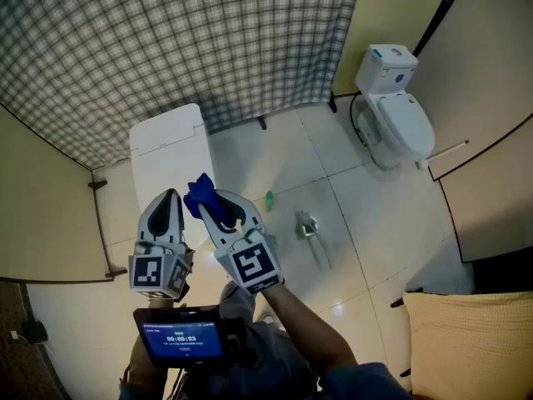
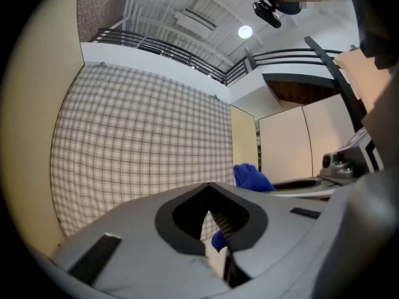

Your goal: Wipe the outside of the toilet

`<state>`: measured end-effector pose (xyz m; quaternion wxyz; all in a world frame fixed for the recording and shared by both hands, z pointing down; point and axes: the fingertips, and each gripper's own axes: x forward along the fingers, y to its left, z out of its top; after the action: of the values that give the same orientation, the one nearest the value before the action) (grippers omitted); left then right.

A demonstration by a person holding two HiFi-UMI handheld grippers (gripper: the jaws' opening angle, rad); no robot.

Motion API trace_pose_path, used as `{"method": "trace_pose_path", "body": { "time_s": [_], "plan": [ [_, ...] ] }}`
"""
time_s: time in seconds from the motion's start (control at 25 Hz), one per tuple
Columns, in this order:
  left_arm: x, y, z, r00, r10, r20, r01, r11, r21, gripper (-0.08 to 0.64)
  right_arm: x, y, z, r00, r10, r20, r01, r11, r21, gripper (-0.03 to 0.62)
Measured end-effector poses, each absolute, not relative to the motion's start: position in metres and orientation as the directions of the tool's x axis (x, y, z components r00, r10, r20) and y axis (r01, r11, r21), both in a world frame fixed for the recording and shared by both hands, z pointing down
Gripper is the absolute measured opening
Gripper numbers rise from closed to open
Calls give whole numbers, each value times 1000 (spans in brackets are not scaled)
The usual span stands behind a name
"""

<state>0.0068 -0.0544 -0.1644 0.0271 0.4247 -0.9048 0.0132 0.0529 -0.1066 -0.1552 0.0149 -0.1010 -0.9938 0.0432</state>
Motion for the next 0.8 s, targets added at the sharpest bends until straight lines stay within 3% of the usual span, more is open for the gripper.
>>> {"method": "trace_pose_path", "body": {
  "time_s": [0.36,0.68,0.8],
  "plan": [
    [-150,-106,-155,-699,-706,110,-706,707,52,9,-113,-160,-134,-963,267,35,260,955,-141,97],
    [-222,-173,-38,-727,-639,251,-660,751,0,11,-199,-233,-5,-938,336,83,304,916,-263,98],
    [-260,-210,30,-731,-605,316,-646,763,-34,11,-252,-263,80,-922,374,99,326,889,-323,97]
  ]
}}
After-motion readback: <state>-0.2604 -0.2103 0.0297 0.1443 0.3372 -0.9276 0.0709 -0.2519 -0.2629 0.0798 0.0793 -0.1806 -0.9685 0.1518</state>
